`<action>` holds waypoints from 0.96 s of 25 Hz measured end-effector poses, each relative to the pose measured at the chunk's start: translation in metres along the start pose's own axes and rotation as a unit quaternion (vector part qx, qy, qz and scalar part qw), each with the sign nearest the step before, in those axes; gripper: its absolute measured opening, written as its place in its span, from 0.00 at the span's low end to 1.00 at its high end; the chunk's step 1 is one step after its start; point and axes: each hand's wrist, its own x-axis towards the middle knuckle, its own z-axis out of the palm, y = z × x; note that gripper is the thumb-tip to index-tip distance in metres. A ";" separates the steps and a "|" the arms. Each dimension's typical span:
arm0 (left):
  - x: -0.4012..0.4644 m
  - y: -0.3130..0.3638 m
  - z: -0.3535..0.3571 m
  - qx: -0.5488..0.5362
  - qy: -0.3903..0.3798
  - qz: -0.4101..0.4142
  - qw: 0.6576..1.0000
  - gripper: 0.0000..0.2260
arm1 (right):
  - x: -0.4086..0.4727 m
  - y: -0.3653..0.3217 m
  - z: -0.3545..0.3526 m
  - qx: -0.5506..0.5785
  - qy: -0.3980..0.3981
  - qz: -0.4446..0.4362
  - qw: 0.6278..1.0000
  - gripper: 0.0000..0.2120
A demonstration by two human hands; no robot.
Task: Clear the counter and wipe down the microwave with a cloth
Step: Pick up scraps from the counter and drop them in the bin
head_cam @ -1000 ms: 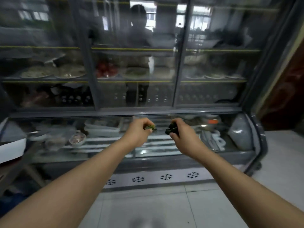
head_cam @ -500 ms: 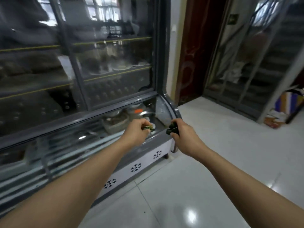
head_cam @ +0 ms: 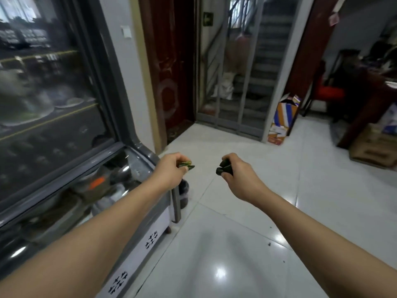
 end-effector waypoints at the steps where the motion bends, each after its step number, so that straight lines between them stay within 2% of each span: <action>1: 0.021 0.004 0.006 0.001 -0.006 0.006 1.000 0.08 | 0.014 0.008 -0.006 0.002 0.007 0.011 1.000 0.14; 10: 0.187 0.041 0.083 0.012 -0.041 0.034 0.999 0.05 | 0.157 0.102 -0.046 0.020 0.037 0.033 0.999 0.12; 18: 0.349 0.085 0.145 -0.003 0.006 -0.023 1.000 0.06 | 0.332 0.191 -0.090 0.017 -0.013 0.001 1.000 0.12; 24: 0.446 0.091 0.166 -0.016 0.034 -0.065 0.997 0.07 | 0.443 0.225 -0.098 0.029 -0.048 -0.025 0.998 0.13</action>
